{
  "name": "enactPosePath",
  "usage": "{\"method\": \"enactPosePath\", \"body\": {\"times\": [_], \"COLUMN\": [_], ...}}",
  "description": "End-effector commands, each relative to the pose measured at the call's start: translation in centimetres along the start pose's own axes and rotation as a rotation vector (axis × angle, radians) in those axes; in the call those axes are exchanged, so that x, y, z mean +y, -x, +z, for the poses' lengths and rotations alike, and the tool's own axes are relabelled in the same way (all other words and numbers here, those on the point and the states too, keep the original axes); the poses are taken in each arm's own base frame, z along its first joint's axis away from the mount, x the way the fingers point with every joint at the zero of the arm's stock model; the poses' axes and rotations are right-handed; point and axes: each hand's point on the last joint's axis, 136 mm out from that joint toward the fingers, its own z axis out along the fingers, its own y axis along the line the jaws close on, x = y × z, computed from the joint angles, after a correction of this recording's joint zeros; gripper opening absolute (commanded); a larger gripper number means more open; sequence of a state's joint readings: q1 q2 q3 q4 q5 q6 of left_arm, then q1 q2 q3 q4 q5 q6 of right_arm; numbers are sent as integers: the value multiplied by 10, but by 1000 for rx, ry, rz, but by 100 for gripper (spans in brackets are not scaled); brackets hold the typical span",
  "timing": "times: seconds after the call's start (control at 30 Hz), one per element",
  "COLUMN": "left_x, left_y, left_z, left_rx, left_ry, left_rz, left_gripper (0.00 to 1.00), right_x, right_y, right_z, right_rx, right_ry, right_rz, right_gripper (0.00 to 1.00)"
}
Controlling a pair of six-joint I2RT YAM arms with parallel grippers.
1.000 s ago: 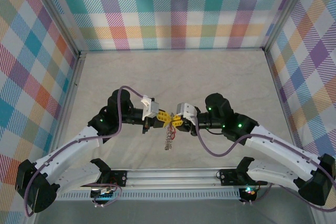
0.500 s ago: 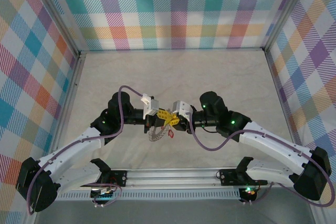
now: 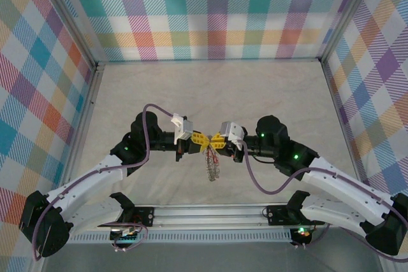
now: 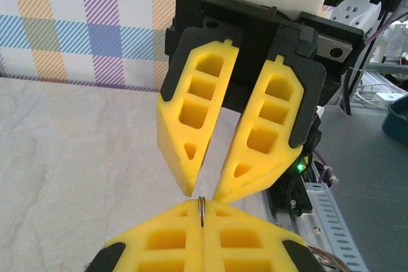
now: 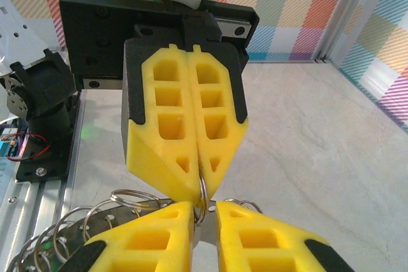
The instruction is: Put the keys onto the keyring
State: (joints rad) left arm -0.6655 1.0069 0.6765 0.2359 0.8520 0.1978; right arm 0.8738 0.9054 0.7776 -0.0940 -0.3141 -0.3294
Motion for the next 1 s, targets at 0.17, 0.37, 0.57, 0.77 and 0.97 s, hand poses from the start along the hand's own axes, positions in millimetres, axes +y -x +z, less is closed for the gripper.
{"method": "enactPosePath", "body": {"times": [0.17, 0.37, 0.57, 0.77, 0.97], "left_x": [-7, -10, -13, -17, -13], "left_y": [24, 24, 24, 23, 18], "left_z": [-3, -3, -4, -4, -5], "left_rx": [-61, -70, -72, -74, -62], "left_ry": [-9, -26, -38, -64, -30], "left_rz": [66, 88, 109, 110, 90], "left_gripper": [0, 0, 0, 0, 8], "right_x": [2, 7, 6, 4, 2], "right_y": [-6, -1, 1, 3, 4], "right_z": [0, 6, 12, 14, 15], "right_rx": [-11, -30, -37, -37, -9], "right_ry": [-1, 51, 64, 62, 81], "right_rz": [22, 48, 51, 52, 58], "right_gripper": [32, 31, 26, 18, 0]}}
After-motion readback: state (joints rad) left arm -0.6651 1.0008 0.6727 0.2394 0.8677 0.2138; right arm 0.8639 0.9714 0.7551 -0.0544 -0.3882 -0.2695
